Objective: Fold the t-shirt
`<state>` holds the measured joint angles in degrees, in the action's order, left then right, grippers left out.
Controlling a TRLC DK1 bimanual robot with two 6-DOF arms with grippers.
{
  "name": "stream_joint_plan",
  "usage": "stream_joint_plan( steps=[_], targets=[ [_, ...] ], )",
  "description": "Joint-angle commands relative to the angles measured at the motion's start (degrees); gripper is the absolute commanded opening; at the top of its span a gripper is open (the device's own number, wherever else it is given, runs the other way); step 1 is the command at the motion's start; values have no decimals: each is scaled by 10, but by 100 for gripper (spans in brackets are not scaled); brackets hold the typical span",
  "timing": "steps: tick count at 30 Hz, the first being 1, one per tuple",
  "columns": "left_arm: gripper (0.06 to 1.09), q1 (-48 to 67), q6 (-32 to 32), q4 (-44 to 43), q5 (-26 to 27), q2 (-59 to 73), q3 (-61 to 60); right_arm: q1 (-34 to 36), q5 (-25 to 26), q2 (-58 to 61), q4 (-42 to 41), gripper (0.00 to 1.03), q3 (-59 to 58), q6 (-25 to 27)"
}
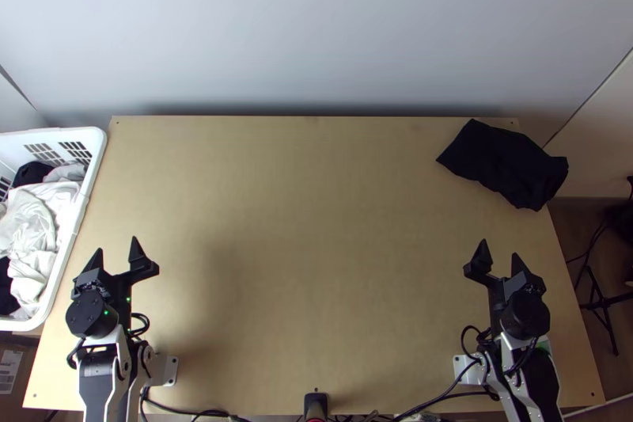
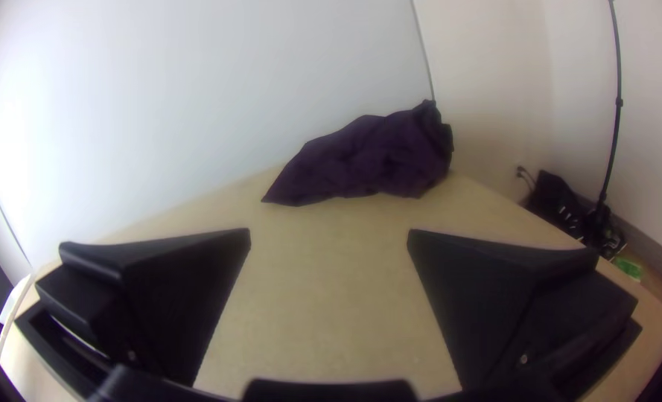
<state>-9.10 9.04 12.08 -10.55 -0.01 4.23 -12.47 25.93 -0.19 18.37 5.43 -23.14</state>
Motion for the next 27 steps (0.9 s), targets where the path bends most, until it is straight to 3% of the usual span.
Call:
stream_joint_plan(
  steps=[1, 9, 27],
  targets=[
    [104, 0, 0, 1, 0, 0, 1, 0, 0, 0, 0, 98, 0, 0],
    [104, 87, 0, 1, 0, -1, 0, 0, 0, 0, 0, 98, 0, 0],
    [104, 118, 2, 1, 12, -1, 1, 0, 0, 0, 0, 98, 0, 0]
  ],
)
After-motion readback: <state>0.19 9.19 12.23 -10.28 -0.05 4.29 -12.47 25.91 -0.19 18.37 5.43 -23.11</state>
